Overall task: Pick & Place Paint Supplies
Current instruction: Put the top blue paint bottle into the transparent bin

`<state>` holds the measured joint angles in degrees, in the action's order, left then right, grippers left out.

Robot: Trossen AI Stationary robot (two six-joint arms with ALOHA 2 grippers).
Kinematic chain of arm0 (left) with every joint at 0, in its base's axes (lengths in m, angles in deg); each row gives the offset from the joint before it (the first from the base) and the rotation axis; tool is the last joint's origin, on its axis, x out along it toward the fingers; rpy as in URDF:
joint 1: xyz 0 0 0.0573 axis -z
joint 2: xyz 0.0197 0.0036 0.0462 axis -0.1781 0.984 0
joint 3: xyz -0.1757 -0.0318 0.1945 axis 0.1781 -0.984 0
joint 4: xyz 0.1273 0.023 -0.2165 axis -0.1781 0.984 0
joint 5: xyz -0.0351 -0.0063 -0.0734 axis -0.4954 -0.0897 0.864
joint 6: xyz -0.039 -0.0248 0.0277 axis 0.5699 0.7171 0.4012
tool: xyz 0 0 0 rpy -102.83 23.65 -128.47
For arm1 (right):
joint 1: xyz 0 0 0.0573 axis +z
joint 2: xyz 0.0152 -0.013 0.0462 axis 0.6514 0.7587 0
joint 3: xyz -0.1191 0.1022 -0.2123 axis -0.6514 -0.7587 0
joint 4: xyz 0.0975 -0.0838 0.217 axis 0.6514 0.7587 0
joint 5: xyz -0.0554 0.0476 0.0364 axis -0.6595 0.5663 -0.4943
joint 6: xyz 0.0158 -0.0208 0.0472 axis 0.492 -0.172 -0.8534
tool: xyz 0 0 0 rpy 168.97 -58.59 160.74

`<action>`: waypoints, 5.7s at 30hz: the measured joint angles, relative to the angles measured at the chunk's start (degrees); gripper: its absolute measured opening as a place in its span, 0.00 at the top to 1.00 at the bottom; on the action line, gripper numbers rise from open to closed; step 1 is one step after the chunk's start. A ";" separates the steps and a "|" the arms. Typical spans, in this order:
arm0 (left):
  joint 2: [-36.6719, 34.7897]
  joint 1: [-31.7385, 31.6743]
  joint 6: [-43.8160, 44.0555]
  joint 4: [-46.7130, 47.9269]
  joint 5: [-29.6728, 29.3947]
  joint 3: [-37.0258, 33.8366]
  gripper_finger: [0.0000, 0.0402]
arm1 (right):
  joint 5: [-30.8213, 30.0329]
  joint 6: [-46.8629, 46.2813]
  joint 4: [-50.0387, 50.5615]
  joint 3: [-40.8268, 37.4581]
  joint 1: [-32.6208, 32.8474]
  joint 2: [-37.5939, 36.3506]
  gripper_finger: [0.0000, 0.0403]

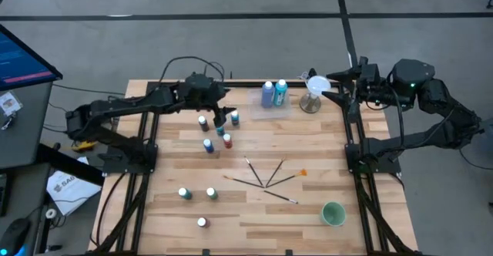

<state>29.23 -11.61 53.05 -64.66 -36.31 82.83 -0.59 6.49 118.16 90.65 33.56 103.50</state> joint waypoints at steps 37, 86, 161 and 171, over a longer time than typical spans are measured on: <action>15.78 -2.16 -7.47 -0.71 2.63 -1.14 0.61 | -0.07 -0.14 0.64 -0.02 -0.04 -0.06 0.34; 3.03 -1.60 3.75 -4.69 -2.86 -1.16 1.00 | -0.05 -0.54 0.64 0.00 -0.04 -0.17 0.34; 38.56 -5.01 5.02 -35.42 -5.12 12.17 1.00 | -0.53 -0.55 2.17 0.02 -0.11 -0.17 0.34; 38.58 -5.20 4.74 -35.98 -5.52 12.17 1.00 | -0.53 -0.55 2.17 0.02 -0.11 -0.17 0.34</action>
<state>67.81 -16.81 57.78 -100.64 -41.83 95.00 -1.12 5.94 120.33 90.67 33.45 103.33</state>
